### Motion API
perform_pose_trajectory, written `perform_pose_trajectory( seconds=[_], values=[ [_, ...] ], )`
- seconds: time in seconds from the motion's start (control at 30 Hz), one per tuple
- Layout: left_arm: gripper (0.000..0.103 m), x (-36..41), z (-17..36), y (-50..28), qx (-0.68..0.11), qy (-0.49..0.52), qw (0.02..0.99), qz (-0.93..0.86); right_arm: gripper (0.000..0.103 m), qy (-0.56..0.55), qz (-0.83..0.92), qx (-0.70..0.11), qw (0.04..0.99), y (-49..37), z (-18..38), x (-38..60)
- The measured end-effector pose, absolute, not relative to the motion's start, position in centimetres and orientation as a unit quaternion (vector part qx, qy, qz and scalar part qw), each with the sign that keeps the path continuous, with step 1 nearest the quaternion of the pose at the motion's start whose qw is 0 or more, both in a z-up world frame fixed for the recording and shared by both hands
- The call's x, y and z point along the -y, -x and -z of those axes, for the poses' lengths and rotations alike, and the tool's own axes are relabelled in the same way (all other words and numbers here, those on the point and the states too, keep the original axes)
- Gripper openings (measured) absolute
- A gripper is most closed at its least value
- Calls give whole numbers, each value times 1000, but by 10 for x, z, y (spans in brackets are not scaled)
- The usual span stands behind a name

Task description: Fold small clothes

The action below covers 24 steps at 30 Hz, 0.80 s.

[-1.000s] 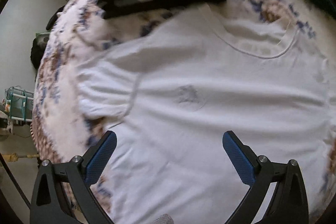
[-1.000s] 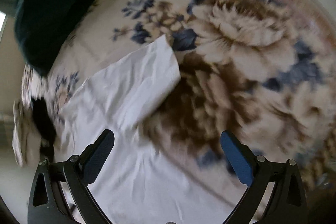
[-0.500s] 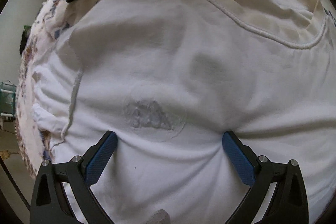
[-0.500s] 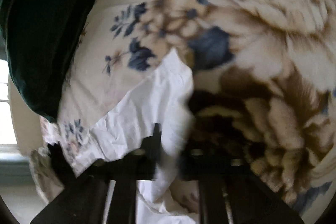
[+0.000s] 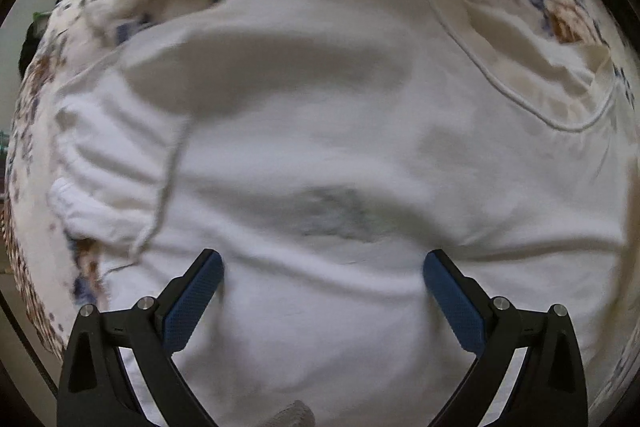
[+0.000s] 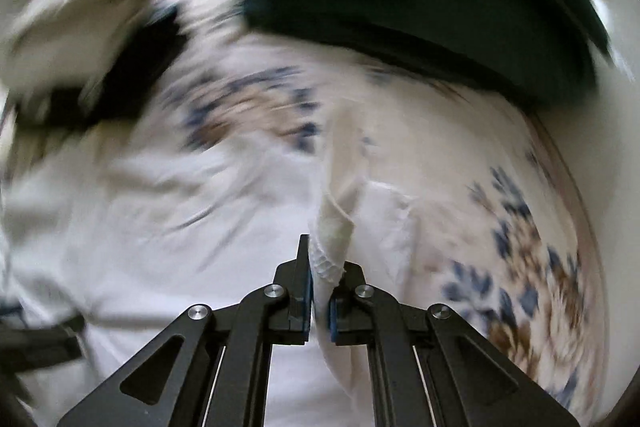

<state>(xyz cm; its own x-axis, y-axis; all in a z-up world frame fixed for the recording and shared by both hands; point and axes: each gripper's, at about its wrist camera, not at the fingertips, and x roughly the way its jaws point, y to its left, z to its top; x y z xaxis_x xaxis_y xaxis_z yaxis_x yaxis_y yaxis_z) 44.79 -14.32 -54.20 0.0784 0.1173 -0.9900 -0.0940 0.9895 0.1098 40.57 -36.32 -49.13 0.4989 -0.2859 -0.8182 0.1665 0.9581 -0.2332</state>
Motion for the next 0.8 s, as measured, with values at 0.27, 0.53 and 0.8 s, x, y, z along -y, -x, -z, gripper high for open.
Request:
perform_pose_trajectory(
  seconds=[0.27, 0.53, 0.8],
  values=[
    [103, 85, 513, -426, -663, 29, 741, -102, 17, 120, 38, -553, 823, -396, 534, 290],
    [103, -13, 484, -396, -655, 145, 722, -167, 56, -139, 27, -569, 810, -375, 493, 343],
    [103, -89, 526, -381, -596, 450, 639, -183, 56, -152, 98, -595, 783, -384, 505, 364]
  ],
)
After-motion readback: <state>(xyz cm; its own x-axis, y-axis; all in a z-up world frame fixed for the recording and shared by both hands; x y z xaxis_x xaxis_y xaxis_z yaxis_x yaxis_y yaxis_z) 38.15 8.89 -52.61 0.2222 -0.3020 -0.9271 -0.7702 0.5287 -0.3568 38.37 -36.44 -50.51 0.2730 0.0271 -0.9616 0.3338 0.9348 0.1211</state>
